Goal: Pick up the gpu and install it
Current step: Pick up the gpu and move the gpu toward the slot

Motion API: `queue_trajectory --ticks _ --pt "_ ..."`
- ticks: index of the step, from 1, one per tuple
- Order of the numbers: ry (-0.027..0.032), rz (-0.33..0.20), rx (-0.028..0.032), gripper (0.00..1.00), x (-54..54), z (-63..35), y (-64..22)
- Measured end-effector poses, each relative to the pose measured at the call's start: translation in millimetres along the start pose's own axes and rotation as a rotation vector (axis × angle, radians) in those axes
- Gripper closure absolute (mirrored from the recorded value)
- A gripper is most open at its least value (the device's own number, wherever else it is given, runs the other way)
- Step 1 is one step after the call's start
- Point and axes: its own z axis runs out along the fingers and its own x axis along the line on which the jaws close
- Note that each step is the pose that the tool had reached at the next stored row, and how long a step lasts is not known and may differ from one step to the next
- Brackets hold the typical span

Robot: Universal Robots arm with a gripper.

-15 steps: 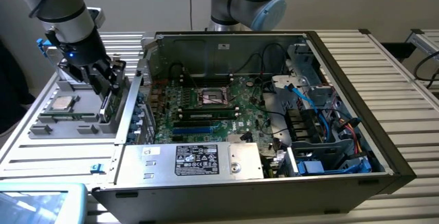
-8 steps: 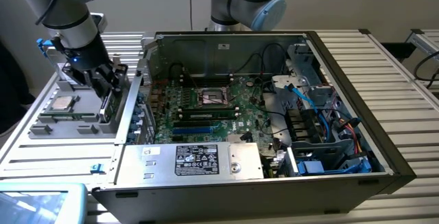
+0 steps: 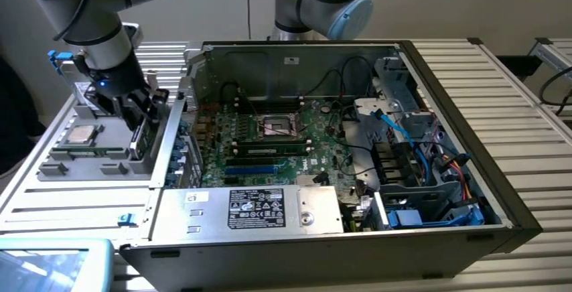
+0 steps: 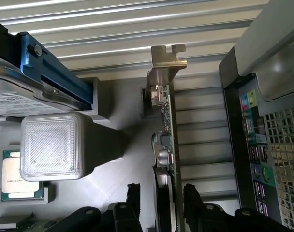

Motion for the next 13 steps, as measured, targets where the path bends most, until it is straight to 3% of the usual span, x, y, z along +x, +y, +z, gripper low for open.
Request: queue_trajectory --ticks 13 --pt "0.0052 0.001 0.0007 0.51 -2.9 3.7 -0.1"
